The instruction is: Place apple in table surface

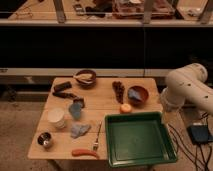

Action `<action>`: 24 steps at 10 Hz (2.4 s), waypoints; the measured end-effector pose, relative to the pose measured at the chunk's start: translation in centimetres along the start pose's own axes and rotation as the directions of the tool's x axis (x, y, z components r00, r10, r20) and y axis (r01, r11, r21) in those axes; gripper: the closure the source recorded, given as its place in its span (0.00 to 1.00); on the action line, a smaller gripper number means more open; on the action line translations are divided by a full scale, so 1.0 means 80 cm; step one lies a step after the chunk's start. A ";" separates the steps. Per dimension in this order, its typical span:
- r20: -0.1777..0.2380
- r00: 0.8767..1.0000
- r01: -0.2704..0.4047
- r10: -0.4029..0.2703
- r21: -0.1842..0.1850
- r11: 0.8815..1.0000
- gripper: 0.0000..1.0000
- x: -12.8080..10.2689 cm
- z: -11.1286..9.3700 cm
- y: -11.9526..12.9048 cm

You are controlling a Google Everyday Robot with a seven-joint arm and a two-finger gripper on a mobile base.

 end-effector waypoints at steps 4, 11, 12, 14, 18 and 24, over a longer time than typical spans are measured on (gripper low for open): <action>0.000 1.000 0.000 0.000 0.000 1.000 0.35 0.000 0.000 0.000; 0.000 1.000 0.000 0.000 0.000 1.000 0.35 0.000 0.000 0.000; 0.000 1.000 0.000 0.000 0.000 1.000 0.35 0.000 0.000 0.000; 0.000 1.000 0.000 0.000 0.000 1.000 0.35 0.000 0.000 0.000; 0.000 1.000 0.000 0.000 0.000 1.000 0.35 0.000 0.000 0.000; 0.001 0.999 0.039 -0.039 0.014 0.999 0.35 -0.001 -0.001 -0.006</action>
